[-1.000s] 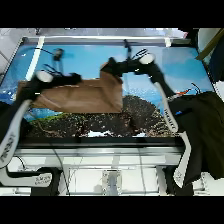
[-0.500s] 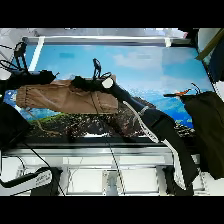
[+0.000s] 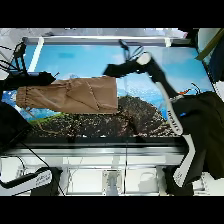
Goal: Fold the clothes and pants, and hang the long-sleeved shirts on hangers.
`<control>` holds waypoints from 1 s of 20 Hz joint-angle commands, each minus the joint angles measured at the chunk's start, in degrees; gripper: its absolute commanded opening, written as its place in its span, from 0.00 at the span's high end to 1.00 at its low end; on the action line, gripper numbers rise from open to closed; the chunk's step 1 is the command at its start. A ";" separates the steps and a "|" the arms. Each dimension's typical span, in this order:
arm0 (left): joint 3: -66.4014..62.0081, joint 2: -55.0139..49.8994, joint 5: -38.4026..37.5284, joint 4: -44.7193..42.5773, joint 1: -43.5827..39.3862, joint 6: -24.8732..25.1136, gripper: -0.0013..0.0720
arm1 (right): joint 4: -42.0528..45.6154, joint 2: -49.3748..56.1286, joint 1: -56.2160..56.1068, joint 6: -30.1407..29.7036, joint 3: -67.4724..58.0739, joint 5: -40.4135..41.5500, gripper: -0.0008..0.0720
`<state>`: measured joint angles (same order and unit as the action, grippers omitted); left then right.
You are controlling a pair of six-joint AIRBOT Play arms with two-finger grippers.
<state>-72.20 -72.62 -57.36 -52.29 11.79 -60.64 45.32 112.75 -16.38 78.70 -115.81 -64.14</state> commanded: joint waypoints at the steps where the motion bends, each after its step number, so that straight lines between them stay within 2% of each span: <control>1: -0.04 0.04 -0.37 0.52 0.04 0.00 0.95 | 7.52 -1.62 8.63 3.23 4.17 -9.35 0.45; 4: -0.04 0.04 -0.37 0.48 0.04 0.02 0.95 | 5.86 -0.33 9.38 6.97 11.06 -2.58 0.43; 5: -0.04 0.04 -0.37 0.48 0.04 0.02 0.94 | 3.28 1.16 9.38 6.97 11.82 -2.54 0.29; 7: -0.04 0.04 -0.37 0.50 0.04 0.02 0.95 | -3.48 5.16 9.07 5.81 11.85 -3.13 0.26; 11: -0.04 0.04 -0.46 0.50 0.04 0.02 0.95 | -10.19 10.21 6.93 5.55 11.85 -0.44 0.25; 15: -0.04 0.04 -0.66 0.50 0.04 0.02 0.95 | -10.47 10.88 2.97 5.68 11.85 4.17 0.26; 20: -0.04 0.04 -0.85 0.50 0.04 0.02 0.95 | -10.56 12.20 -1.05 6.75 11.65 5.64 0.29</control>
<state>-72.20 -72.62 -58.13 -51.77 11.81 -60.62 34.76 124.20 -15.25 84.95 -104.14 -59.72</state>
